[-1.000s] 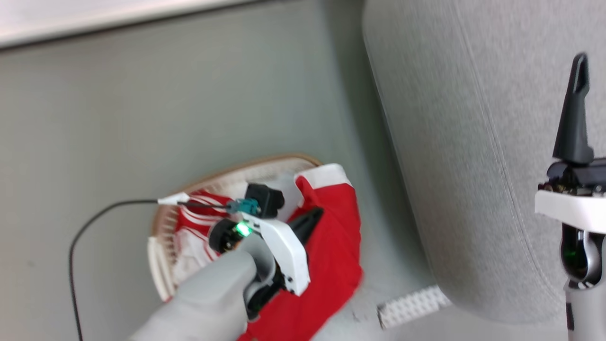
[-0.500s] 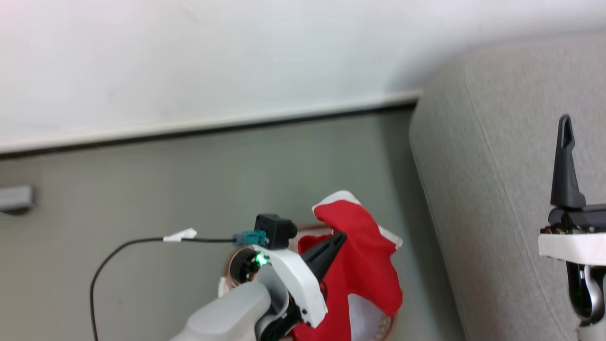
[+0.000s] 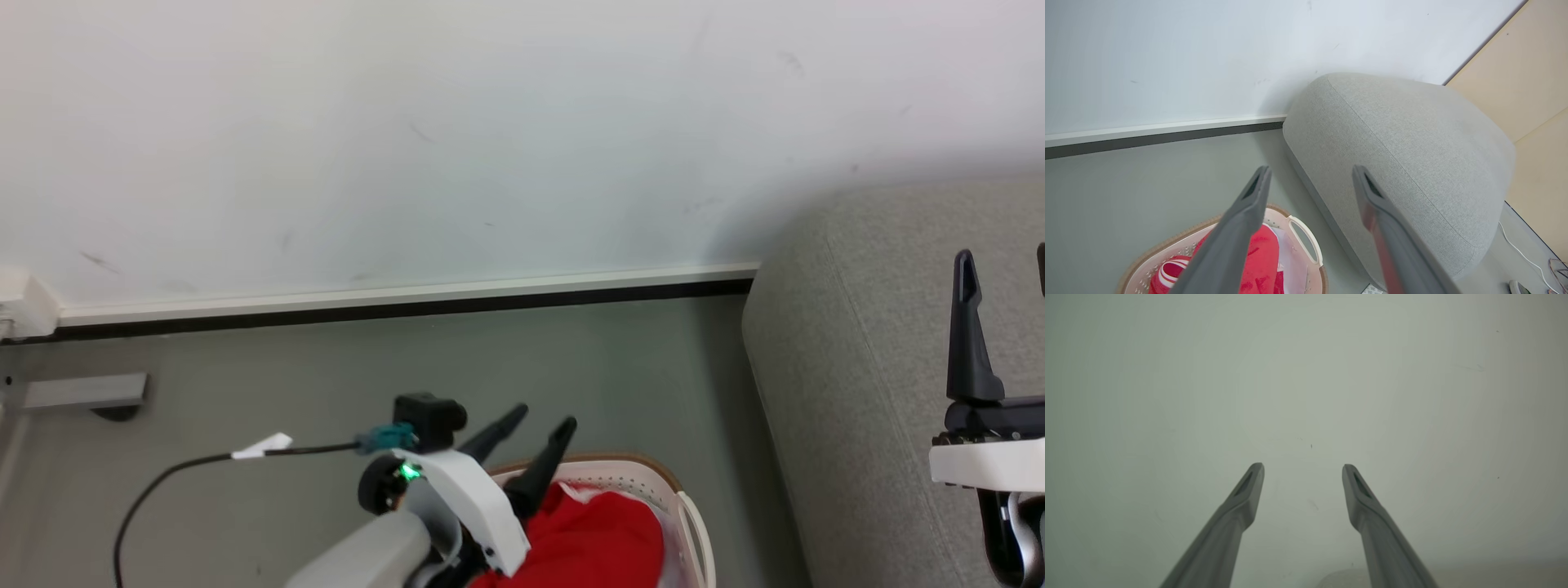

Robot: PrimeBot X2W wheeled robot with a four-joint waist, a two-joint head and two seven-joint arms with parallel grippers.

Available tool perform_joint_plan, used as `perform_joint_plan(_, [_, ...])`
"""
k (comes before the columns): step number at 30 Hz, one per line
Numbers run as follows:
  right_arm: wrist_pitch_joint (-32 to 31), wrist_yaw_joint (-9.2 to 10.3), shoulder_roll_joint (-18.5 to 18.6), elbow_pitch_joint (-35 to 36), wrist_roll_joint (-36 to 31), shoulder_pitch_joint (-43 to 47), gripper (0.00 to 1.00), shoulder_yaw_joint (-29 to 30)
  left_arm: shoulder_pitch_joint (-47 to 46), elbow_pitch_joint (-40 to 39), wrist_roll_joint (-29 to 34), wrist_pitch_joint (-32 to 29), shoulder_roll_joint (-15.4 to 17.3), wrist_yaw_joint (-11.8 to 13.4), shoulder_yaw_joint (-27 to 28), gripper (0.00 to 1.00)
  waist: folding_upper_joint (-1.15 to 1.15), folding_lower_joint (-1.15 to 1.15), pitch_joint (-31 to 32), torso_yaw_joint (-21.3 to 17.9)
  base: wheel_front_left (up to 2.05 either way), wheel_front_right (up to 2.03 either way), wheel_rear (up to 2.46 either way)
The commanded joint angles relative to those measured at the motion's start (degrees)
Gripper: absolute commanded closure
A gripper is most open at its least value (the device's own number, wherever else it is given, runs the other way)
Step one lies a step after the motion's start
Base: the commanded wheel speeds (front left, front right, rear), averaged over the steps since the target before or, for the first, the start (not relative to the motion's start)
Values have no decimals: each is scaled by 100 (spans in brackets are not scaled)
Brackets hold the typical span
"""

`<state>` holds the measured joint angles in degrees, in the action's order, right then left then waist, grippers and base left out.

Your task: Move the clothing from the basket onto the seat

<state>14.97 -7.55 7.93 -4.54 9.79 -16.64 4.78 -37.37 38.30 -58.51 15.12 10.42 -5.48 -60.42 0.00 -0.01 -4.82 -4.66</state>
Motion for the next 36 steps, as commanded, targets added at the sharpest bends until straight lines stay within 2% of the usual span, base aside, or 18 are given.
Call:
perform_joint_plan(1, [16, 12, 51, -24, 32, 120, 0, 32, 91, -166, 96, 3, 129, 62, 188, 0, 0, 1, 80, 82, 0, 0, 0])
perform_joint_plan(6, [16, 12, 86, -35, 44, 279, 0, 90, 332, -900, 396, 4, 492, 347, 949, 0, 0, 1, 244, 262, 0, 0, 0])
perform_joint_plan(11, [16, 12, 95, -60, 82, 463, 0, 65, 817, -1849, 953, 3, 966, 811, 1998, 0, 0, 1, 418, 412, 0, 0, 0])
perform_joint_plan(17, [16, 12, 95, -84, 141, 693, 0, 81, 1489, -2647, 1491, 4, 1237, 1200, 3071, 0, 0, 1, 552, 545, 0, 0, 0])
perform_joint_plan(22, [16, 12, 72, -115, 189, 912, 0, 38, 2196, -3181, 1970, 4, 1263, 1388, 4025, 0, 0, 1, 642, 601, 0, 0, 0])
perform_joint_plan(25, [16, 12, 54, -173, 231, 1023, 0, -55, 2594, -3318, 2380, 4, 1265, 1482, 4399, 0, 0, 1, 668, 600, 0, 0, 0])
perform_joint_plan(30, [16, 12, 44, -302, 284, 1113, 0, -275, 3091, -3230, 2878, 4, 1144, 1604, 4818, 0, 0, 1, 674, 570, 0, 0, 0])
perform_joint_plan(36, [16, 12, 74, -349, 340, 1076, 0, -366, 3333, -3153, 3153, 4, 857, 1492, 5093, 0, 0, 1, 628, 557, 0, 0, 0])
